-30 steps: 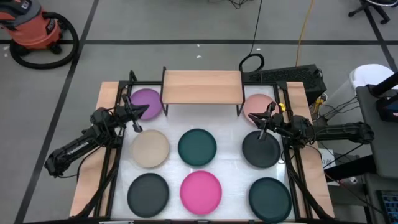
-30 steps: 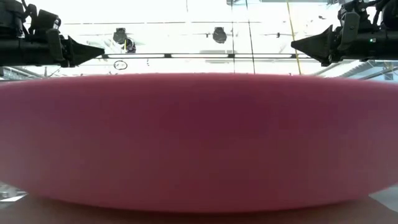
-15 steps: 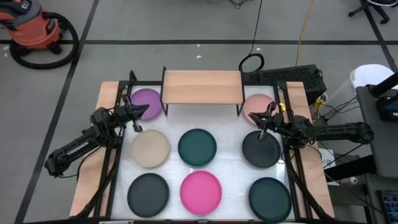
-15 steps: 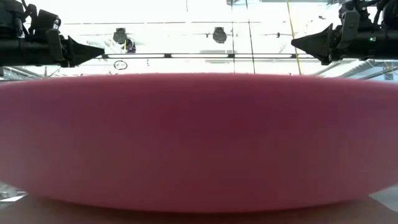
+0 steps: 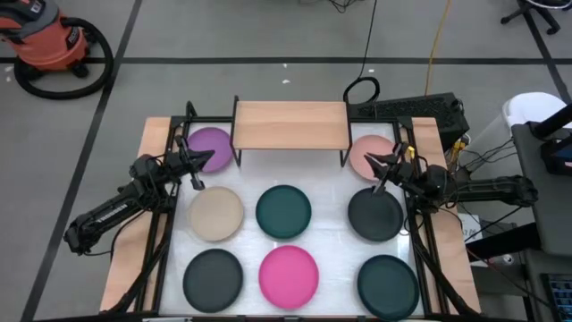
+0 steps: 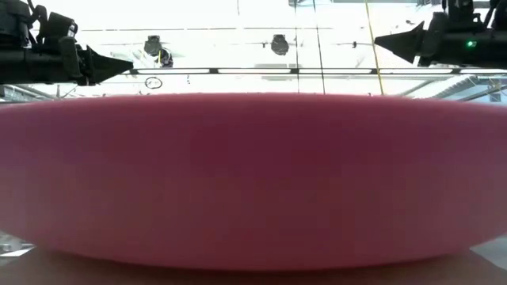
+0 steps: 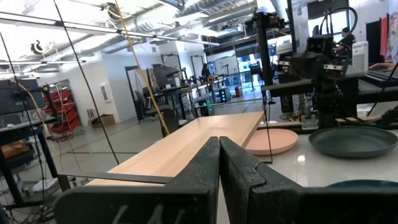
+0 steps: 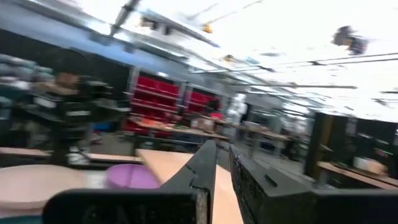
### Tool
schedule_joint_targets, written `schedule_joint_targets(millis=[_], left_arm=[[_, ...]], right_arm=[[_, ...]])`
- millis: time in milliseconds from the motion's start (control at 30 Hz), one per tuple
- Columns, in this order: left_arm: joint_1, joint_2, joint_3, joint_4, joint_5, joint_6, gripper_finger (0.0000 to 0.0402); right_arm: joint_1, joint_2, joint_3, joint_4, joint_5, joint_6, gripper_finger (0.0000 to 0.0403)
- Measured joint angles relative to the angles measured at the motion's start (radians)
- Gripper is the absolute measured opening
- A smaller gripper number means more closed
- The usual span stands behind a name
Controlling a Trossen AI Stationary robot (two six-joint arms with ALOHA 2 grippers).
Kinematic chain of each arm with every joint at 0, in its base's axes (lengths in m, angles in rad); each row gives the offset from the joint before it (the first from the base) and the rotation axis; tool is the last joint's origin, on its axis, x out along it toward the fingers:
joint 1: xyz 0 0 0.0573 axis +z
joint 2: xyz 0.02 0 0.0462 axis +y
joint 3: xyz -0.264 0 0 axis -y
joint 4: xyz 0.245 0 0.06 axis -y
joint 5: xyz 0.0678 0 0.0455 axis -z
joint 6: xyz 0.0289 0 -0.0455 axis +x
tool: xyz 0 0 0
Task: Place and stack plates onto a shelf
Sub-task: Put the light orange plate on the shelf
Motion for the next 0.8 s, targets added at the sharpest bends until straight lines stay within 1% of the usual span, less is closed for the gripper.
schedule_joint_targets(millis=[67, 167, 467, 533, 633, 700, 800], left_arm=[[0.0, 0.0, 0.0, 0.0, 0.0, 0.0, 0.0017], [0.0, 0.0, 0.0, 0.0, 0.0, 0.0, 0.0017], [0.0, 0.0, 0.0, 0.0, 0.0, 0.0, 0.0017], [0.0, 0.0, 0.0, 0.0, 0.0, 0.0, 0.0017], [0.0, 0.0, 0.0, 0.0, 0.0, 0.0, 0.0017], [0.0, 0.0, 0.0, 0.0, 0.0, 0.0, 0.0017], [0.0, 0.0, 0.0, 0.0, 0.0, 0.0, 0.0017]], right_arm=[[-0.002, 0.0, 0.0, -0.001, 0.019, -0.015, 0.0034], [-0.008, 0.0, 0.0, -0.008, 0.019, -0.011, 0.0034], [-0.011, 0.016, 0.005, -0.047, 0.016, 0.12, 0.0034], [-0.011, 0.032, 0.024, -0.072, 0.012, 0.144, 0.0034], [-0.011, 0.069, 0.056, -0.133, -0.04, 0.166, 0.0034], [-0.011, 0.099, 0.085, -0.127, -0.065, 0.178, 0.0034], [-0.011, 0.146, 0.101, -0.128, -0.064, 0.187, 0.0034]])
